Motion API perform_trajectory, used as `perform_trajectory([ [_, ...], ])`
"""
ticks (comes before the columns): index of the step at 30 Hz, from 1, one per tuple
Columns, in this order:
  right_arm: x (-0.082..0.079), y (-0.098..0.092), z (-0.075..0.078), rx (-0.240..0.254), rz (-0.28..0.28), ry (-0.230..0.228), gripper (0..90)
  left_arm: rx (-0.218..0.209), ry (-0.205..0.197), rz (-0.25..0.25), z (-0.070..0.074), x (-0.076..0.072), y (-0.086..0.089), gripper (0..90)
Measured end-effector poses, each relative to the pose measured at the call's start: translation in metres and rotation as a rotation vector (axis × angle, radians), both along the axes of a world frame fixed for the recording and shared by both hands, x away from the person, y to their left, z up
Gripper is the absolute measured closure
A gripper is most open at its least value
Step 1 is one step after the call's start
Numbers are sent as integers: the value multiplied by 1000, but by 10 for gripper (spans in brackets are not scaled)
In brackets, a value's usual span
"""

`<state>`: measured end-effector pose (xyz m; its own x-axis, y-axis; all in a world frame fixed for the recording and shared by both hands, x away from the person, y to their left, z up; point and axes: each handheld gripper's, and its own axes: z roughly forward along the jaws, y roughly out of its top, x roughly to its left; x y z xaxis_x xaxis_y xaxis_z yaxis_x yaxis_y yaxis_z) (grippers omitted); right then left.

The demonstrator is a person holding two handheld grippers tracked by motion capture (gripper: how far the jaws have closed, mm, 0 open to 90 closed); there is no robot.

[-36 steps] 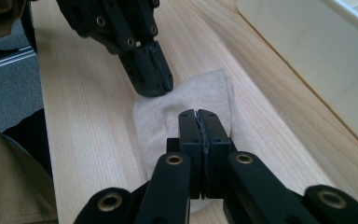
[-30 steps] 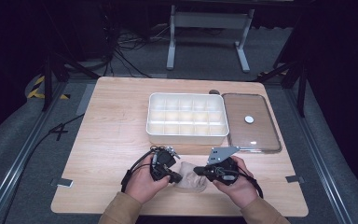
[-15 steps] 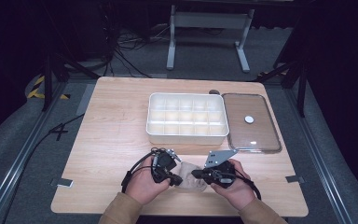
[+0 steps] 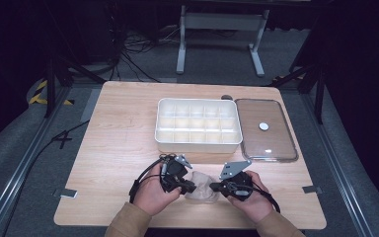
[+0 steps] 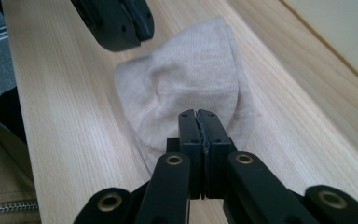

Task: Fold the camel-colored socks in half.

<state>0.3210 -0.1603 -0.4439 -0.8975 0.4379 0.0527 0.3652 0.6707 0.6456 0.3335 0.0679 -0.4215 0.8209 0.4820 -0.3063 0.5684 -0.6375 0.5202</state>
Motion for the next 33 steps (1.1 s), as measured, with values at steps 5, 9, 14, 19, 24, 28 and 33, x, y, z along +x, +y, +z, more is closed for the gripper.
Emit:
perform_trajectory([
  [5, 1, -2, -5, -12, -8, 7, 897, -13, -59, -17, 3, 3, -11, 805],
  [9, 1, -3, -8, -17, -8, 8, 897, -3, -76, 6, -1, 9, -12, 810],
  [14, 1, -2, -11, -23, -12, 14, 897, 30, -83, 8, -7, 13, -16, 814],
  [19, 1, -3, -11, -20, -12, 12, 897, 103, -76, 17, -19, 17, -21, 811],
  [24, 0, -3, -8, -9, -14, 7, 897, 121, -67, 24, -25, 18, -21, 808],
  [28, -3, -3, 1, 24, -12, -18, 897, 122, -58, 30, -26, 18, -22, 809],
  [33, -10, 4, 7, 69, 5, -62, 896, 130, -58, 30, -26, 17, -23, 809],
])
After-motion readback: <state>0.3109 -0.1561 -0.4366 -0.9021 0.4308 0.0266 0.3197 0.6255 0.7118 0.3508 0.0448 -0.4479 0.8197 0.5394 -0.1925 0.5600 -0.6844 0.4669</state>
